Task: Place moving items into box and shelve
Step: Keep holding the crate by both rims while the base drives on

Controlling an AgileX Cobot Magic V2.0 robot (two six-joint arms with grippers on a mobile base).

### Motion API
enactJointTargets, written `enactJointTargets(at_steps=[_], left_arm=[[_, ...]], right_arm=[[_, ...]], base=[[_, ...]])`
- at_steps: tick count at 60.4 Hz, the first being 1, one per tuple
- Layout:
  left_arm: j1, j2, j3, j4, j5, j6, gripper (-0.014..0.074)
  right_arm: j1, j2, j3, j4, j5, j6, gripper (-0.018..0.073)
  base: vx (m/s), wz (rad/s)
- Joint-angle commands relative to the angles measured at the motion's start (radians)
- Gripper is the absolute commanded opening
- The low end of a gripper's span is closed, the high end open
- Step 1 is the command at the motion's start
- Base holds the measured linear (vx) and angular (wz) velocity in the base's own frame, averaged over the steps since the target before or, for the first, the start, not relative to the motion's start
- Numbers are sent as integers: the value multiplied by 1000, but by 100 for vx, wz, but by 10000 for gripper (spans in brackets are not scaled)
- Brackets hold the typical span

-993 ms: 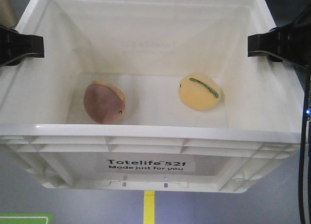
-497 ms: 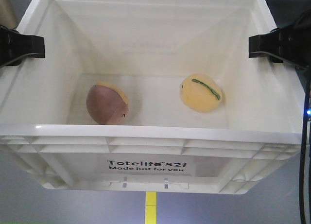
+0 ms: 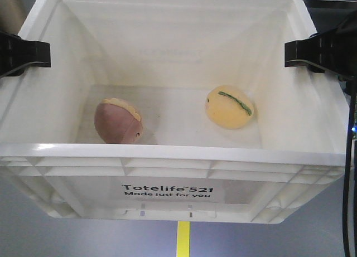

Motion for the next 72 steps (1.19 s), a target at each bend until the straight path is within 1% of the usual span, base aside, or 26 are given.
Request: enactJointTargets(at_steps=[1,27,72], left_arm=[[-2,-36,-42,9,-149,-2,-6],[-2,-36,-42,9,-149,-2,-6],[-2,-36,-42,9,-149,-2,-6]], right_arm=[[-7,-32,-40,-39,-120,-19,-5],[-7,-32,-40,-39,-121,-19,-5],[-7,-32,-40,-39,-121,-19,-5]], base=[[45,-2],[48,1],[48,12]])
